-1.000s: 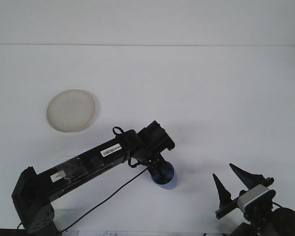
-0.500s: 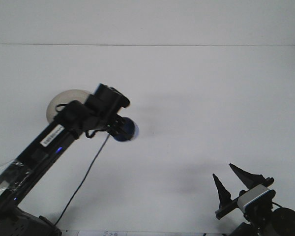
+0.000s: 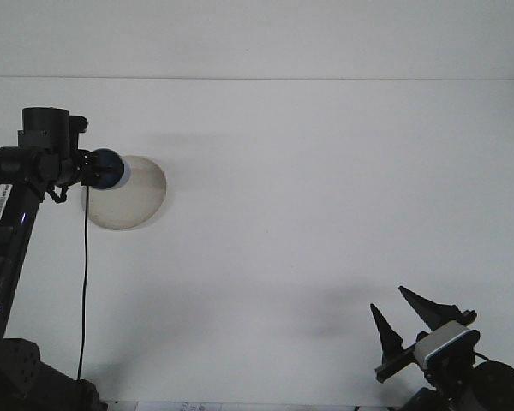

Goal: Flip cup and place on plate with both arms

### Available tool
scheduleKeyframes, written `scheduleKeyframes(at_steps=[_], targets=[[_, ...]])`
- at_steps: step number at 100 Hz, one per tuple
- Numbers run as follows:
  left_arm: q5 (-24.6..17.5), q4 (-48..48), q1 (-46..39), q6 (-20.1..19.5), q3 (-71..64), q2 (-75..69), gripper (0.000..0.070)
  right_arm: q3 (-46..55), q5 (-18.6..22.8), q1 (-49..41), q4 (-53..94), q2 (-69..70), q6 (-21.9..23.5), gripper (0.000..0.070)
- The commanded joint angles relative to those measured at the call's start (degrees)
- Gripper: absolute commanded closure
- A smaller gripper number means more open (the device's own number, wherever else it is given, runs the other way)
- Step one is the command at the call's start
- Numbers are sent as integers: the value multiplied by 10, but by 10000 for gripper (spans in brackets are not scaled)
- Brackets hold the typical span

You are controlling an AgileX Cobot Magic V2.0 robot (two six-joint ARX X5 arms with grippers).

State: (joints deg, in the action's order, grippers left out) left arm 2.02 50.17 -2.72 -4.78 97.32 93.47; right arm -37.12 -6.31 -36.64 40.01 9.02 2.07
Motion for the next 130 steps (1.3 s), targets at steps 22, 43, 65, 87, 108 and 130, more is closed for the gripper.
scheduleKeyframes(at_steps=[22, 43, 65, 87, 108, 130], targets=[[-1, -26, -16, -9, 11, 77, 694, -2, -2, -3, -5, 0, 10, 293], [-1, -38, -18, -10, 11, 116, 694, -2, -2, -3, -4, 0, 22, 293], [-1, -40, -18, -10, 11, 148, 694, -2, -2, -3, -1, 0, 27, 293], [-1, -57, -18, -3, 11, 153, 680, -2, -2, -3, 5, 0, 29, 293], [-1, -55, -18, 10, 11, 153, 394, -2, -2, -3, 5, 0, 29, 293], [-1, -53, -18, 15, 19, 153, 352, -2, -2, -3, 8, 0, 30, 293]])
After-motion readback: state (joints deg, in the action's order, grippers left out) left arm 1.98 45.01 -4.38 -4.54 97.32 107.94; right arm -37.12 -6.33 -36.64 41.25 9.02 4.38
